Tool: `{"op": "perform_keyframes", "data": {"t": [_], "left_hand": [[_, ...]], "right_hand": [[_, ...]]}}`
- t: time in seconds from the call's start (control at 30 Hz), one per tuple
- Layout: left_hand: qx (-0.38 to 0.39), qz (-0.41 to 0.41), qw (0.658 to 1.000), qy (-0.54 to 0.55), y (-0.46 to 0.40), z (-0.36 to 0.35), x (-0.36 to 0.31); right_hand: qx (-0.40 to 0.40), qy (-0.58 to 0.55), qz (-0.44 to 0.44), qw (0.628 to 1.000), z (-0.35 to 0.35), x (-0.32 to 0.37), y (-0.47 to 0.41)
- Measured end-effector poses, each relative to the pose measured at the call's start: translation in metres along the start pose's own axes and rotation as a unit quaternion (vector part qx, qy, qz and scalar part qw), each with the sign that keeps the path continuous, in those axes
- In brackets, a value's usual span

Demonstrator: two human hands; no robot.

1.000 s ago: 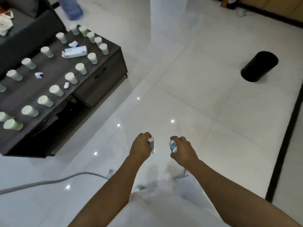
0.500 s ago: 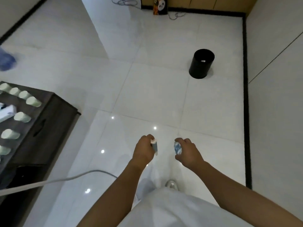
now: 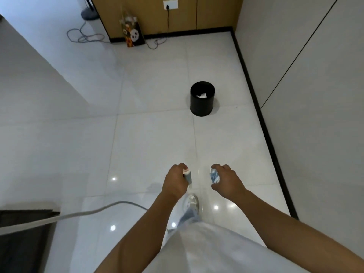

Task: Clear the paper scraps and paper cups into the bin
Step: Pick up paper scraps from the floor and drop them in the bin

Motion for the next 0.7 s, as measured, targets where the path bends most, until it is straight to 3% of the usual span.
{"op": "perform_keyframes", "data": {"t": [0.27,0.7], "left_hand": [[0.032,-0.035,0.999,-0.010,-0.139,0.039,-0.058],[0.018,0.001,1.000,-0.016,-0.373,0.047,-0.149]], "right_hand": [[-0.026,-0.037,-0.033,0.998,0.062,0.033,-0.108],[-0.013,-0.043,-0.047,0.998,0.174,0.027,-0.345]]}}
Point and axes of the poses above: each hand's wrist, its own y-axis away from the middle knuckle, its own z-axis out of the back of the hand, x = y × z, the point moved 8 cm from there along -y, towards the middle knuckle, and after that the axes turned 6 degrees about -x, right-handed, at the moved point
